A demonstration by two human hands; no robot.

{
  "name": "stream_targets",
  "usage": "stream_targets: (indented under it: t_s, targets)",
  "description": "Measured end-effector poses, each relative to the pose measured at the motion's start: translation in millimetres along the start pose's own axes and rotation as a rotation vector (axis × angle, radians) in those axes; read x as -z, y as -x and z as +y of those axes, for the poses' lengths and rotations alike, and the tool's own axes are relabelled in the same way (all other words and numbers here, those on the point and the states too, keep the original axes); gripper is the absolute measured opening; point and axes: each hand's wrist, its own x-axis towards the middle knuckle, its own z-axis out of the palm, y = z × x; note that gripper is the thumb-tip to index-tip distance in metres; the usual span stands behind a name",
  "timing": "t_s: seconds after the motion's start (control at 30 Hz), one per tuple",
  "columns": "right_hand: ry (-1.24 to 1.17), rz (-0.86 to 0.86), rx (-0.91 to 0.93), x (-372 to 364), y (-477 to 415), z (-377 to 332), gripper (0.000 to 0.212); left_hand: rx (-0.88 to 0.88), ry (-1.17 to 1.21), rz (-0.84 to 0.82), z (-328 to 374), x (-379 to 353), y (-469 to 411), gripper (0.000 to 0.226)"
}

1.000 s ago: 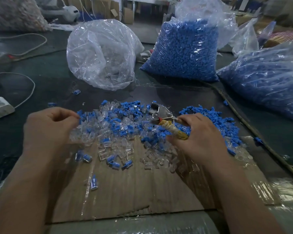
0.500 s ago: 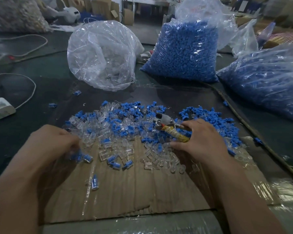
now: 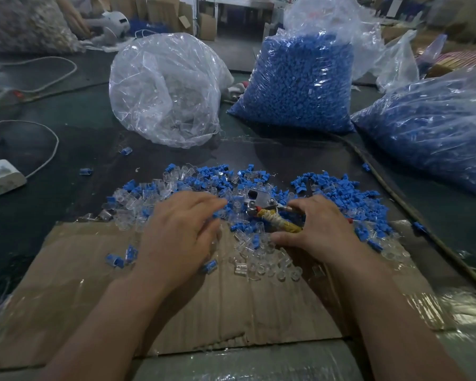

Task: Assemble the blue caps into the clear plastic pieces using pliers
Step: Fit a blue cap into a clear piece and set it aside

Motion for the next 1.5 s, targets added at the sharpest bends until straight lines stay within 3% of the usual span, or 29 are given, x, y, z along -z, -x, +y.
stream_targets:
  t_s: [0.2,0.33,0.5,0.67,0.77,0.9,0.97,1.03,1.2,1.33,1.5]
  targets:
    - [-0.012,-0.066,0.001,3,1,-2,0.093,-0.012,-0.155,-0.194,1,-9,0,0.033]
    - [-0.013,-0.089,0.005,5,3,-2,0.097,0.017,-0.161,-0.229,-6,-15,0,0.038]
    - [-0.041,-0.076,0.000,7,6,-6,0.097,0.008,-0.010,-0.099,-3,-13,1,0.034]
    - [-0.082,-0.052,0.022,8,10,-9,0.093,0.065,0.165,0.163,5,-4,-1,0.023]
    - [-0.072,-0.014,0.041,8,10,-9,0.080,0.149,0.286,0.239,5,0,-2,0.028]
    - [-0.166,0.293,0.237,11,15,-18,0.053,0.224,0.425,0.239,3,2,-1,0.030]
    - [-0.258,0.343,0.344,13,23,-30,0.035,0.261,0.519,0.223,4,2,0,0.039]
    - [-0.249,0.239,0.430,10,30,-43,0.026,0.294,0.586,0.203,5,2,0,0.041]
    - [-0.102,0.012,0.498,-2,35,-55,0.034,0.311,0.644,0.172,6,2,1,0.031]
    - [-0.023,-0.043,0.484,-4,36,-57,0.040,0.335,0.694,0.198,5,2,1,0.037]
    - [-0.002,-0.049,0.480,-5,37,-61,0.039,0.335,0.697,0.192,5,4,1,0.028]
